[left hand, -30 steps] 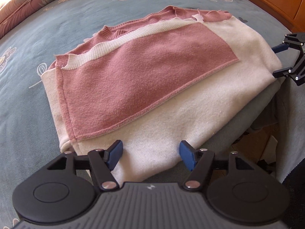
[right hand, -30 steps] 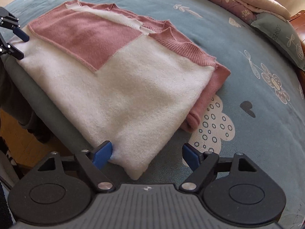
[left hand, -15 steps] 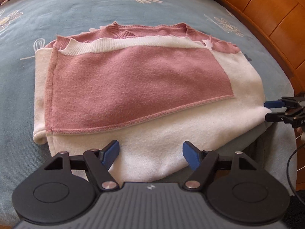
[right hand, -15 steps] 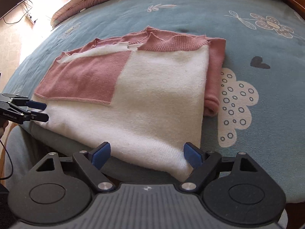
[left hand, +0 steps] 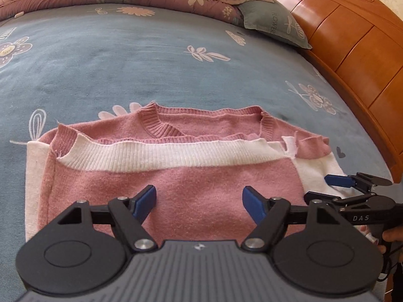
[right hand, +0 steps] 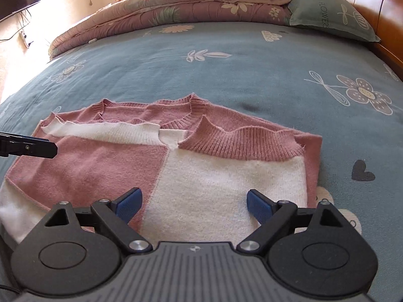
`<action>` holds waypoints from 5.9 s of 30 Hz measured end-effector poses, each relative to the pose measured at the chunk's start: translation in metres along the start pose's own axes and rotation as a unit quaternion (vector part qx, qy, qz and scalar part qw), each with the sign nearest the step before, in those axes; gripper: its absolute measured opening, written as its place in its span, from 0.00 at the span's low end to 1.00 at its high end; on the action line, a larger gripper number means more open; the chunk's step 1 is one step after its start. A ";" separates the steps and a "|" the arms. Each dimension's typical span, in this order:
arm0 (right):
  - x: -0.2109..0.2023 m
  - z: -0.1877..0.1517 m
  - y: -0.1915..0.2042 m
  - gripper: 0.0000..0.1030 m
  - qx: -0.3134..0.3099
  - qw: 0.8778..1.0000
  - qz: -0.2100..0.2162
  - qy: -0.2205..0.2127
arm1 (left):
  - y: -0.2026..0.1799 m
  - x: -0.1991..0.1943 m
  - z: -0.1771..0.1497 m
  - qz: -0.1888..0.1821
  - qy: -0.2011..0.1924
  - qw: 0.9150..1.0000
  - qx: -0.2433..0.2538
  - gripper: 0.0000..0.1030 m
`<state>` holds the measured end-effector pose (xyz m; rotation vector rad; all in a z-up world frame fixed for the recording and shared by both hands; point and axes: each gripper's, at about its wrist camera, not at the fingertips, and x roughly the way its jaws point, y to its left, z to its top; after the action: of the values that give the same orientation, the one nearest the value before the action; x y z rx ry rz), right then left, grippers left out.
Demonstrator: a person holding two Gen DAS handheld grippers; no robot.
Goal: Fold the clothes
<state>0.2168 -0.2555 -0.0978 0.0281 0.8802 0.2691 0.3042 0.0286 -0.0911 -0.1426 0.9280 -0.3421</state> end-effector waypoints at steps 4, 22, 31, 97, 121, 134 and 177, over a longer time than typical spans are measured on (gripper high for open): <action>0.009 0.006 -0.005 1.00 0.020 1.000 -0.011 -0.007 | 0.008 0.018 0.008 0.049 -0.004 0.999 0.005 0.73; -0.014 -0.023 0.012 1.00 0.005 0.999 0.004 -0.041 | -0.044 0.039 0.033 -0.048 -0.002 0.999 -0.011 0.77; -0.012 -0.025 -0.003 1.00 0.007 0.998 0.025 -0.060 | -0.057 0.034 0.006 -0.081 0.018 0.996 0.021 0.81; -0.018 -0.044 0.024 1.00 -0.002 0.999 -0.031 -0.044 | -0.010 -0.025 -0.048 -0.052 0.014 0.990 -0.130 0.89; -0.041 -0.039 0.066 1.00 0.000 0.986 0.165 0.002 | 0.008 -0.087 -0.029 -0.017 0.005 0.997 -0.073 0.90; -0.031 -0.048 0.137 1.00 -0.016 0.965 0.254 0.067 | 0.048 -0.123 -0.059 0.011 -0.008 0.995 -0.094 0.90; -0.028 -0.017 0.116 1.00 0.029 0.977 0.211 0.026 | 0.158 -0.076 -0.033 -0.099 0.010 0.979 -0.178 0.90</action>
<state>0.1614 -0.1515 -0.0720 0.2660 0.9302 0.6423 0.2716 0.2036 -0.0950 -0.5634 0.9916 -0.3593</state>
